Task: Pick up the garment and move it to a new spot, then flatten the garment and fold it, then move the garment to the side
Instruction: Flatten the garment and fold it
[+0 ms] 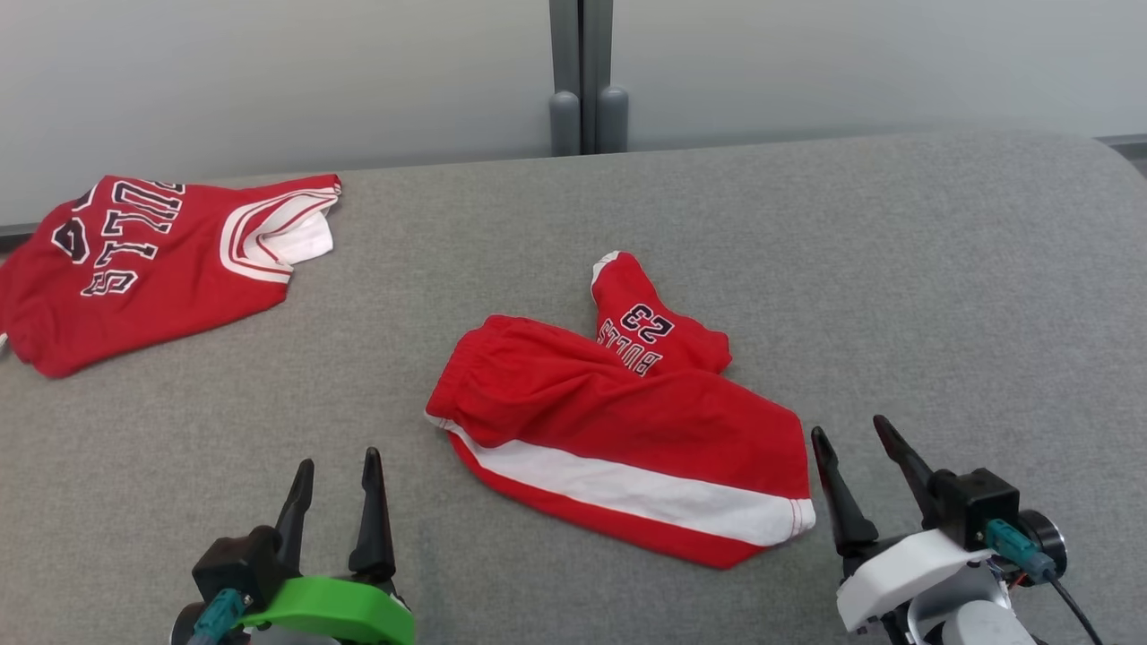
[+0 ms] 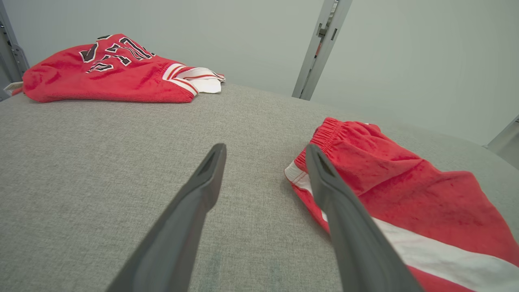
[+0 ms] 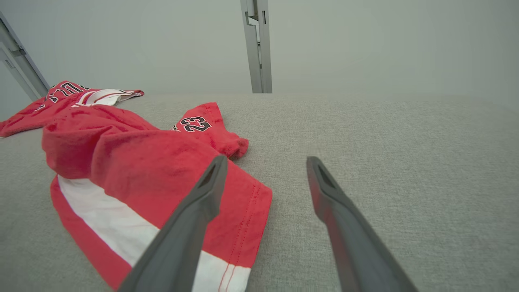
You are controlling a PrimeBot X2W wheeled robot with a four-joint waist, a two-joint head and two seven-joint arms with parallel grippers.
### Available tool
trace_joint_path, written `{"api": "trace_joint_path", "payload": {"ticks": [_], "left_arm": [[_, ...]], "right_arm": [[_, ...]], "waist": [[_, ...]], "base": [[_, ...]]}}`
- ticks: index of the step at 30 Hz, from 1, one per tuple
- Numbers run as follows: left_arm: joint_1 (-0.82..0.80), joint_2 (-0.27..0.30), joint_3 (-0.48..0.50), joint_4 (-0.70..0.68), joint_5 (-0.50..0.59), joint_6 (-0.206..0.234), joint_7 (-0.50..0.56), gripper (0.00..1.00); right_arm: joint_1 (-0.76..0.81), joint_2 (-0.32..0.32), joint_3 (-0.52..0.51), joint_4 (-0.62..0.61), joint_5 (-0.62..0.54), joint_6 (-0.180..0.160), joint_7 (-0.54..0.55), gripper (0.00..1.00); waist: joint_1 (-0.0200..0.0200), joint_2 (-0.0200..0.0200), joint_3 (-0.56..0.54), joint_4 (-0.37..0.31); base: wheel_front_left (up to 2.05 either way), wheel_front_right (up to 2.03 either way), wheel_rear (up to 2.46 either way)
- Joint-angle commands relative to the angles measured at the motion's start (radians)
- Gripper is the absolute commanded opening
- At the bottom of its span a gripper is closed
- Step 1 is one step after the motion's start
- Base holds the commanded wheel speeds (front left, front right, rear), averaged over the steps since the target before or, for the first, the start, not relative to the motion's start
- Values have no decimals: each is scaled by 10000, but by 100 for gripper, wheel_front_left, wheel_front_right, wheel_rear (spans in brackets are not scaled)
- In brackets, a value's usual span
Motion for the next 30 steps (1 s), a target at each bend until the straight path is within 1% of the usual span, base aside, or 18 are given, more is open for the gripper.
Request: {"api": "trace_joint_path", "payload": {"ticks": [1, 7, 11, 15, 23, 30], "left_arm": [[40, 30, 64, -48, 38, 13, -2, 100], [-49, 30, 164, -71, 47, -21, -2, 100], [-94, 30, 143, -27, 36, -36, -3, 100], [-184, 30, 73, 39, 56, -75, -2, 100], [-200, 30, 25, 169, 118, -105, -3, 100], [-91, 30, 34, 167, 115, -82, -2, 100]], "right_arm": [[140, -27, 70, 77, -66, -14, -33, 100], [716, -32, 571, 408, -202, -14, -33, 100], [907, -30, 738, 874, -72, -14, -33, 100], [569, -26, 766, 1334, 202, -14, -33, 100], [-71, -30, 1381, 2281, 582, -14, -33, 100], [-379, -32, 1865, 2471, 805, -14, -33, 100]], "waist": [[0, -1, 71, -68], [0, -1, 232, -187], [0, -1, 313, -223], [0, -1, 370, -153], [0, -1, 342, 157], [0, -1, 296, 241]], "base": [[0, 0, 0], [0, 0, 0], [0, 0, 0], [0, 0, 0], [0, 0, 0], [0, 0, 0]]}}
